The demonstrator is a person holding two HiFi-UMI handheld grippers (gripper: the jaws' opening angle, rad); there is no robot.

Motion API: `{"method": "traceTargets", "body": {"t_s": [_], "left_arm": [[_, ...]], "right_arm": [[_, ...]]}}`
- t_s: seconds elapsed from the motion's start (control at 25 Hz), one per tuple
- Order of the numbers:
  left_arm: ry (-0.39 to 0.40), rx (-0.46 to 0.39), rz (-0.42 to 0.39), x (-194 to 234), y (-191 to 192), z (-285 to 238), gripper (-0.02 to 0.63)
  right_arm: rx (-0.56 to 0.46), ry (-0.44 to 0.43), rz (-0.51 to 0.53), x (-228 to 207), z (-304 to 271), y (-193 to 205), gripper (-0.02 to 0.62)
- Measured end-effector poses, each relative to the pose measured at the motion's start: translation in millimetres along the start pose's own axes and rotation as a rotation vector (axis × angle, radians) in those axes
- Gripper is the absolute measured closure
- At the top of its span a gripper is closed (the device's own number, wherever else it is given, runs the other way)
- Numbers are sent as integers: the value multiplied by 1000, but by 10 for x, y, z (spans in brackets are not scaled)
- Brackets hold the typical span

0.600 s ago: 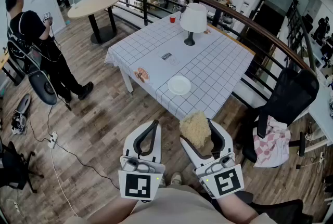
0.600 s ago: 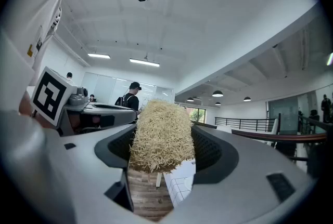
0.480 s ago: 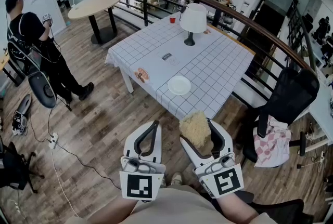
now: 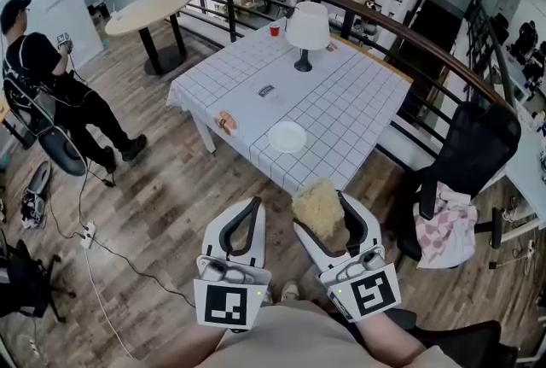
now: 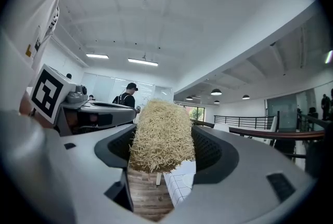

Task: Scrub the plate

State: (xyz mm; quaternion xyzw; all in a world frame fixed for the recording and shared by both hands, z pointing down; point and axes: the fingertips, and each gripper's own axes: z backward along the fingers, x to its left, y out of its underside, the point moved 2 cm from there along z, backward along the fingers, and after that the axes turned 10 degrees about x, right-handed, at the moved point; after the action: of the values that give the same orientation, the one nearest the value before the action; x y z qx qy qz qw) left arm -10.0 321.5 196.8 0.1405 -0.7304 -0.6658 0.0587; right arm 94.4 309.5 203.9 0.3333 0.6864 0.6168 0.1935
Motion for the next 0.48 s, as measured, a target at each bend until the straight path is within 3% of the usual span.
{"method": "traceTargets", "body": {"t_s": [0.48], "left_arm": [[-16,25,-19,-168,53,-133,591]], "right_arm": [[9,-23,-10,-187,34,115,275]]}}
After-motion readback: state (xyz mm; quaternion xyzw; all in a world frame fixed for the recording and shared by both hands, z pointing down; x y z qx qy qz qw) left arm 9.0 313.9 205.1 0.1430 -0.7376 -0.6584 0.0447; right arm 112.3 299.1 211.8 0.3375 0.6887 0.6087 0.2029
